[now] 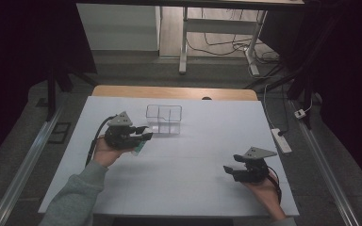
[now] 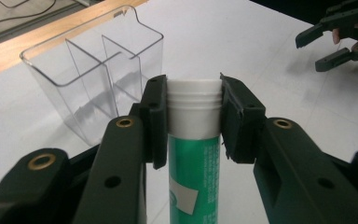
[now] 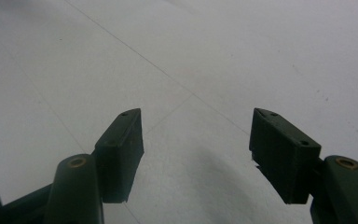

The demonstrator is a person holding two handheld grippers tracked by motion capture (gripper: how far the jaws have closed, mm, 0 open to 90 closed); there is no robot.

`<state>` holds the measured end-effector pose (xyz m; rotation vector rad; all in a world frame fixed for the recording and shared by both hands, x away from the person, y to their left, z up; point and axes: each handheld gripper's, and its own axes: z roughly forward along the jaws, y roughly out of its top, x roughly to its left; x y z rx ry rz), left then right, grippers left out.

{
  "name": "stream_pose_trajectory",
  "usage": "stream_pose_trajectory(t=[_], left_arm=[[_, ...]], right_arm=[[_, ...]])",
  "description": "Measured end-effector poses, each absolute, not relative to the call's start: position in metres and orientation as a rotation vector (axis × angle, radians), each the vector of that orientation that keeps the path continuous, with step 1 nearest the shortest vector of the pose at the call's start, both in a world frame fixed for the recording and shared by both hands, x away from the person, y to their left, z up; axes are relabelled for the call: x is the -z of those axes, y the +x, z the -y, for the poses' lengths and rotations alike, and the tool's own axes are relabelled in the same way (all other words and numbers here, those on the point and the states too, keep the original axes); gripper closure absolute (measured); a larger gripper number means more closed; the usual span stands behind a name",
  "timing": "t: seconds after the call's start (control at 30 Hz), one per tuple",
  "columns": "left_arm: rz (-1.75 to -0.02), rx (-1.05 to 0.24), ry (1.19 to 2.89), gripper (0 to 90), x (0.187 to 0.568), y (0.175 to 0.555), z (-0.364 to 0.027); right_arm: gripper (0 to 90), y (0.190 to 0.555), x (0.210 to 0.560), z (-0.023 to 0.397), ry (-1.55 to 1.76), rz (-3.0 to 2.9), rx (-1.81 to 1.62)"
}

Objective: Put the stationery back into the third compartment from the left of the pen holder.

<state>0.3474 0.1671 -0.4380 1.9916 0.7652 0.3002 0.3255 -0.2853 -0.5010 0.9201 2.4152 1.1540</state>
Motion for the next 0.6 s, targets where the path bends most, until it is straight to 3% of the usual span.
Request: stream_pose_trajectory(t=[0.6], left_arm=[[-0.756, -0.285, 1.927, 64.3, 0.426, 0.377, -0.15]], right_arm=[[34.6, 0.326, 0.501, 0.286, 0.921, -2.412, -1.157]])
